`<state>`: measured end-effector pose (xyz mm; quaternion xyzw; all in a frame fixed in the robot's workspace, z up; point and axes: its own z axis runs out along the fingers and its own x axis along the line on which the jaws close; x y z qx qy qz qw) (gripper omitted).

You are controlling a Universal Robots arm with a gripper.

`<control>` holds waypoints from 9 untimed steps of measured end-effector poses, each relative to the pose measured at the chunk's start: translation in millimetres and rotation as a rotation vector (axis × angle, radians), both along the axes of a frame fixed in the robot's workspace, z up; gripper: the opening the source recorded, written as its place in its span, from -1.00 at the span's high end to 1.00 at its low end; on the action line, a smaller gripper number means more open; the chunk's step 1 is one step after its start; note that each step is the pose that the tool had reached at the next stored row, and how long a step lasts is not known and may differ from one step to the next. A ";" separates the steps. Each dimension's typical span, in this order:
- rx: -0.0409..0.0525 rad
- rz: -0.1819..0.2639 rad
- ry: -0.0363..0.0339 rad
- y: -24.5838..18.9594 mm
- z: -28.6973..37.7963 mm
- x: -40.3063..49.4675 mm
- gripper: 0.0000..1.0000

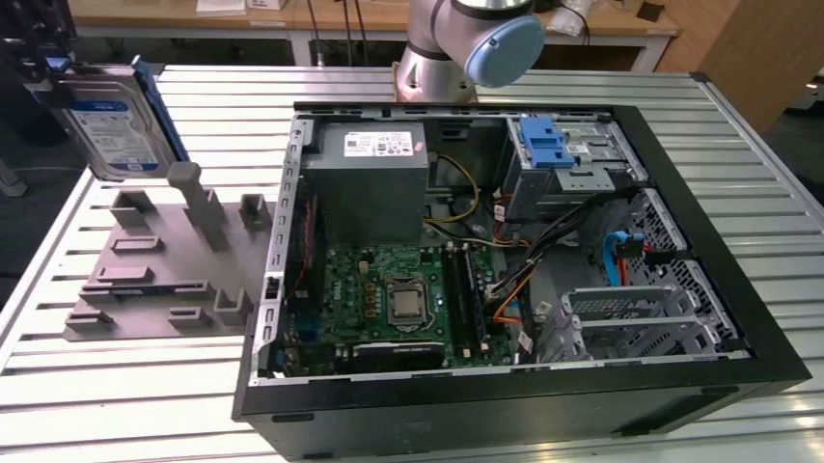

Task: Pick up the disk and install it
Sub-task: 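Pick up the disk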

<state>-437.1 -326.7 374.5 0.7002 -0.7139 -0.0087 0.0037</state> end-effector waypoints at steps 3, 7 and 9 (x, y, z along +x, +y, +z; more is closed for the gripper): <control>0.0000 0.000 0.0000 0.0 2.3 0.0 0.27; 0.0000 0.000 0.0000 0.0 5.4 0.0 0.27; 0.0000 0.000 0.0000 0.0 7.2 0.0 0.27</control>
